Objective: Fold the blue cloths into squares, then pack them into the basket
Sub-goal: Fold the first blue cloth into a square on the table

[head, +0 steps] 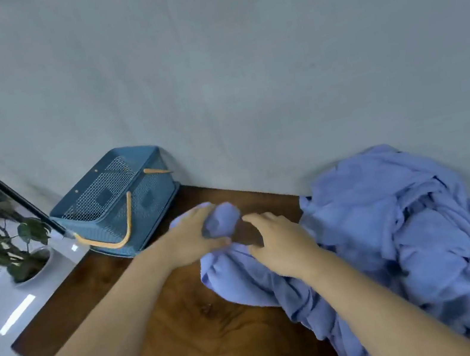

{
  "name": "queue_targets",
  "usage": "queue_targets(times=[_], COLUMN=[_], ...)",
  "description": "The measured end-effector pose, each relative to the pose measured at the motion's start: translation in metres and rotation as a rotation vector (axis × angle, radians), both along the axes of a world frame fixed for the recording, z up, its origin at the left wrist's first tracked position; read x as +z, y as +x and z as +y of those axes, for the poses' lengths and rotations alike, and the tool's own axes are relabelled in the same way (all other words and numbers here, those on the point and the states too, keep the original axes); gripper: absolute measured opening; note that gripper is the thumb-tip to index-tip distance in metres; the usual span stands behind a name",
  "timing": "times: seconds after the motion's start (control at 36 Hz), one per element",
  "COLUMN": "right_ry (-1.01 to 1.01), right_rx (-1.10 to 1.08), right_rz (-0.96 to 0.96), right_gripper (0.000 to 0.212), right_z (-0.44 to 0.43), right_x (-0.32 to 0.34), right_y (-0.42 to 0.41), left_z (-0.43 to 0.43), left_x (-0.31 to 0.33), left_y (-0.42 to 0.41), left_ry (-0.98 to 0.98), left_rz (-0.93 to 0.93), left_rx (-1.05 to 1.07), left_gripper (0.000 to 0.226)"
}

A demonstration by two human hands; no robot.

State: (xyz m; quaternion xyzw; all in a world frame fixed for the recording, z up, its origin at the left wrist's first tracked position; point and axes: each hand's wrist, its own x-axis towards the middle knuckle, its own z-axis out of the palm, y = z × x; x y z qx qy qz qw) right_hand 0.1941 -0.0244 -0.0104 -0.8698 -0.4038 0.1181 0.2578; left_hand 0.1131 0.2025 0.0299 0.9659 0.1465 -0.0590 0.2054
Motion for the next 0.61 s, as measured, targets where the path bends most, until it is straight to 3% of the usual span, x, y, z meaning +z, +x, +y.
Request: queue_targets(times=[0.06,0.14,0.19,0.31,0.47,0.61], right_ry=[-0.046,-0.042,-0.038,-0.076,0.003,-0.004], right_rx=[-0.006,-0.026,-0.057,-0.067,-0.115,-0.146], right_rz=[0.028,0.097,0.137,0.121,-0.091,-0.238], right_gripper=[0.054,0.045,0.047,0.072,0.067,0.064], right_z=[0.004,0.011,0.018,0.036,0.064,0.081], right_x=[-0.017,-0.042,-0.059,-0.089,-0.130,-0.151], right_y=[-0.001,-0.004,-0.008,-0.024,-0.057,-0.064], left_z=[0.007,0.028,0.043,0.061,0.061,0.070], left_x=[-0.041,-0.080,-0.097,-0.124,-0.170,-0.182], left_y=[-0.012,-0.022,-0.023,-0.026,-0.047,-0.046], left_ry=[0.055,0.030,0.066,0.127,0.168,0.141], left_rz=[0.215,0.188,0.175,0.185,-0.076,-0.155], left_rx=[-0.023,0.033,0.038,-0.009,-0.049,-0.006], left_gripper=[0.109,0.120,0.115,0.090,0.078,0.072])
